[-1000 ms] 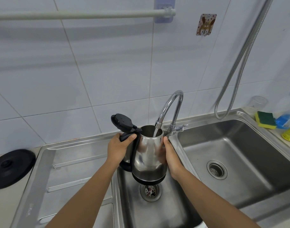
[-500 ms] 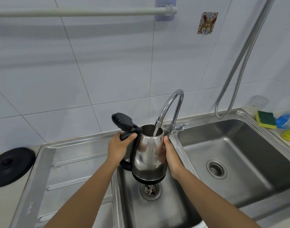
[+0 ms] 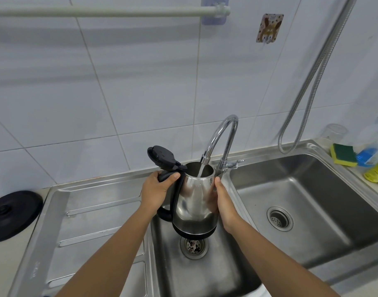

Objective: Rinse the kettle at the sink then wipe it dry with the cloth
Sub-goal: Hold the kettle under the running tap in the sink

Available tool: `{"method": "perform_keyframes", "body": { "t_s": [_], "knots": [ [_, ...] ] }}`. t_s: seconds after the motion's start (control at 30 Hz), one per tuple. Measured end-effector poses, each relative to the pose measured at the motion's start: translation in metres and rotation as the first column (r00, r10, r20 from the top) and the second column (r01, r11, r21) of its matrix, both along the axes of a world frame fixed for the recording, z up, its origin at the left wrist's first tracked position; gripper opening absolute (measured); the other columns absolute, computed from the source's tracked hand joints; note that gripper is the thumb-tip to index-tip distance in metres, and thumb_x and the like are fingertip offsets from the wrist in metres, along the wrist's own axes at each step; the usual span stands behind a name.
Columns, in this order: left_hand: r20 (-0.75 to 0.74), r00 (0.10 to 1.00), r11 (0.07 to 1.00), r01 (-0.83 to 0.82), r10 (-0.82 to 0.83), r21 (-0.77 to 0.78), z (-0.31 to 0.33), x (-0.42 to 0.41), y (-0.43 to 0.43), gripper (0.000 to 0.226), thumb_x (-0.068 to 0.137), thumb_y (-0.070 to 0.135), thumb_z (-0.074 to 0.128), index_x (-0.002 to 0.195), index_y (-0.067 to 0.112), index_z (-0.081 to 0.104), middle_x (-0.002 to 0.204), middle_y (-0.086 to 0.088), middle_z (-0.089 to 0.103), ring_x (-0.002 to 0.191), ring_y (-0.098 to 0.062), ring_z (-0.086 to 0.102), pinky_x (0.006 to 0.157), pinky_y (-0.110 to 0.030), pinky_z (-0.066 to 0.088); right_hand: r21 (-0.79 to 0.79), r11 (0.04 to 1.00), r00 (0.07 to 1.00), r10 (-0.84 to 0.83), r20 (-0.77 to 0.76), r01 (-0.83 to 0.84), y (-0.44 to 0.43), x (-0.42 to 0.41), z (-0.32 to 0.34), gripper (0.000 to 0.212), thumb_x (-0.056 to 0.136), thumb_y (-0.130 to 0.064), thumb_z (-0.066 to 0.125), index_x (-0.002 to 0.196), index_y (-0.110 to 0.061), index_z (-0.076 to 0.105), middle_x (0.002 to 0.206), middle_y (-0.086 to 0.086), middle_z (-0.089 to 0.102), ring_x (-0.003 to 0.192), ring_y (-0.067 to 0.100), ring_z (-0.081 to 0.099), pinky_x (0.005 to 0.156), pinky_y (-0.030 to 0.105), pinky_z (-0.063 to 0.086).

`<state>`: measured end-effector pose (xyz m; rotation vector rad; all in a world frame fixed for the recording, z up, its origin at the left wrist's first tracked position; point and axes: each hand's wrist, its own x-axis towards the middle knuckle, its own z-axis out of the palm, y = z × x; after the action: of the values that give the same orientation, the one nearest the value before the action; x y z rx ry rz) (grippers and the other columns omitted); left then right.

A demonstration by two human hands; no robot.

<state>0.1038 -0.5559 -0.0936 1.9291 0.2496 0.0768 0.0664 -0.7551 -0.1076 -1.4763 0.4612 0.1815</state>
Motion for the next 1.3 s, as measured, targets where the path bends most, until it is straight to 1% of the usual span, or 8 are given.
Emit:
{"method": "perform_keyframes", "body": {
  "t_s": [0.37,0.63,0.8,0.97,1.03,1.1,1.2,1.3],
  "knots": [
    [0.004,1.0,1.0,0.011,-0.011,-0.026,-0.002,0.0,0.0,0.041,0.074,0.059,0.073,0.098,0.026,0.067,0.091,0.011,0.071,0.087,-0.007,0.064,0.069,-0.028,0.046,-0.001,1.0,1.0,0.002,-0.019,-0.002,-0.002,-0.001,-0.001,0.046,0.098,-0.063,0.039,0.112,-0.031,0.068,0.112,-0.006,0.071,0.106,0.005,0.062,0.078,0.02,0.042],
    [0.016,1.0,0.999,0.027,-0.027,-0.035,-0.004,-0.002,0.001,0.027,0.076,0.055,0.074,0.092,0.035,0.064,0.093,0.011,0.071,0.089,-0.008,0.064,0.078,-0.034,0.05,-0.018,1.0,1.0,0.022,-0.013,-0.023,-0.001,-0.002,-0.004,0.037,0.098,-0.063,0.038,0.108,-0.038,0.063,0.109,-0.018,0.063,0.103,-0.002,0.055,0.095,0.025,0.033],
    [0.061,0.998,0.998,-0.01,0.014,-0.058,-0.008,-0.011,0.006,0.019,0.079,0.046,0.076,0.087,0.034,0.063,0.087,0.011,0.07,0.085,-0.006,0.063,0.071,-0.024,0.046,-0.021,0.998,0.997,0.056,0.049,-0.055,0.002,-0.007,-0.007,0.052,0.097,-0.062,0.042,0.135,-0.031,0.059,0.13,-0.01,0.065,0.125,0.008,0.055,0.113,0.035,0.036],
    [0.08,0.996,0.997,-0.039,0.045,-0.073,-0.003,-0.014,0.014,0.017,0.078,0.043,0.077,0.085,0.038,0.063,0.081,0.018,0.069,0.075,0.008,0.062,0.065,-0.015,0.042,0.06,0.997,0.997,0.038,0.071,-0.042,0.004,-0.01,-0.011,0.046,0.097,-0.063,0.04,0.124,-0.036,0.066,0.135,-0.008,0.063,0.122,0.005,0.056,0.116,0.035,0.032],
    [0.075,0.995,0.995,-0.054,0.06,-0.086,-0.001,-0.015,0.016,0.016,0.077,0.043,0.078,0.084,0.039,0.064,0.08,0.02,0.069,0.074,0.013,0.061,0.065,-0.015,0.042,0.105,0.994,0.998,-0.01,0.057,0.004,0.0,-0.007,-0.01,0.05,0.099,-0.06,0.04,0.134,-0.031,0.062,0.143,-0.001,0.058,0.132,0.013,0.051,0.12,0.039,0.029],
    [0.069,0.995,0.994,-0.06,0.066,-0.093,0.0,-0.015,0.018,0.016,0.077,0.042,0.078,0.085,0.039,0.064,0.08,0.02,0.069,0.074,0.015,0.061,0.065,-0.015,0.042,-0.131,0.981,0.982,-0.126,0.143,0.145,-0.01,0.005,-0.006,0.053,0.103,-0.05,0.04,0.15,-0.026,0.045,0.16,0.004,0.038,0.147,0.016,0.032,0.122,0.037,0.018],
    [0.067,0.996,0.995,-0.056,0.062,-0.082,0.0,-0.015,0.017,0.016,0.077,0.042,0.078,0.085,0.038,0.064,0.08,0.02,0.069,0.073,0.014,0.061,0.065,-0.015,0.042,-0.704,0.672,0.969,-0.089,0.232,0.23,-0.035,0.032,-0.002,0.067,0.105,-0.044,0.038,0.161,-0.018,0.012,0.169,0.006,-0.002,0.155,0.024,0.0,0.122,0.042,-0.001],
    [0.064,0.995,0.995,-0.068,0.074,-0.078,-0.002,-0.014,0.018,0.016,0.077,0.043,0.078,0.084,0.038,0.065,0.079,0.019,0.07,0.073,0.01,0.062,0.065,-0.017,0.043,-0.925,0.358,0.988,0.038,0.148,0.125,-0.053,0.056,-0.011,0.077,0.104,-0.047,0.034,0.16,-0.009,-0.002,0.167,0.011,-0.009,0.154,0.031,-0.008,0.12,0.045,-0.009]
  ]
}}
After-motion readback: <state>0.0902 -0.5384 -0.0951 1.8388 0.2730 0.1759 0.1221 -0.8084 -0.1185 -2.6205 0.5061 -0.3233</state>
